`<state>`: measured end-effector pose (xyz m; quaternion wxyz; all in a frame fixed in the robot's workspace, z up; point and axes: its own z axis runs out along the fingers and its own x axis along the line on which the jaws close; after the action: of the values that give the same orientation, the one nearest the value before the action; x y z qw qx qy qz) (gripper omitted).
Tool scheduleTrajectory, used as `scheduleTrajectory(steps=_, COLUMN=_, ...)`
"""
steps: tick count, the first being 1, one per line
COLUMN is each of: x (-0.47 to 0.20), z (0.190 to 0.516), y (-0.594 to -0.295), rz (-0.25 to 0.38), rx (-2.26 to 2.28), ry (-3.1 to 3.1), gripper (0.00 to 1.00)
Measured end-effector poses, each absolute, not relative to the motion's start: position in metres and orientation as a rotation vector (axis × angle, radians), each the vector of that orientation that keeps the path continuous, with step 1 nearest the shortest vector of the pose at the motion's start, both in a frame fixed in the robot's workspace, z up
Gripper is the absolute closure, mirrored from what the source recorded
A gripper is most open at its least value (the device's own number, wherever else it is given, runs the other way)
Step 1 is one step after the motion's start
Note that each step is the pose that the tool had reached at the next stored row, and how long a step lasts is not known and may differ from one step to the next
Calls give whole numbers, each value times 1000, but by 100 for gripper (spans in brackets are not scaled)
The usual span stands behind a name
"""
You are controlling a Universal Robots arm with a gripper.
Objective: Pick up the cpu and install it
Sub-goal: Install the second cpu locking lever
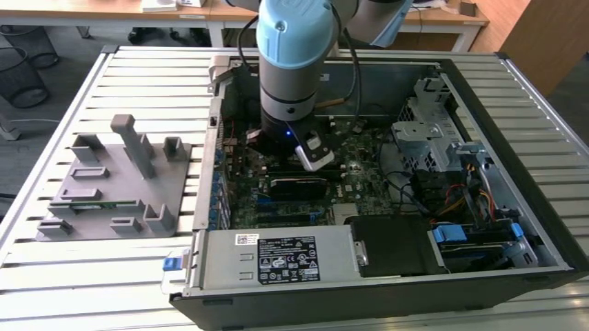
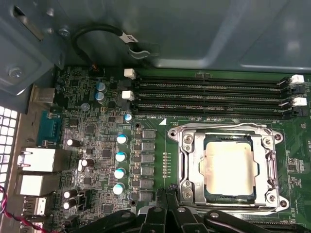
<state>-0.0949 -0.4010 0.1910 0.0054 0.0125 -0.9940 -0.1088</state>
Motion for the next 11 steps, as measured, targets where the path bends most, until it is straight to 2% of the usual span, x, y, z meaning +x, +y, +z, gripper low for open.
scheduleTrajectory(steps=11, x=-95, z=190, y=-400, rz=-339, rx=40, ry=-3112, gripper=89)
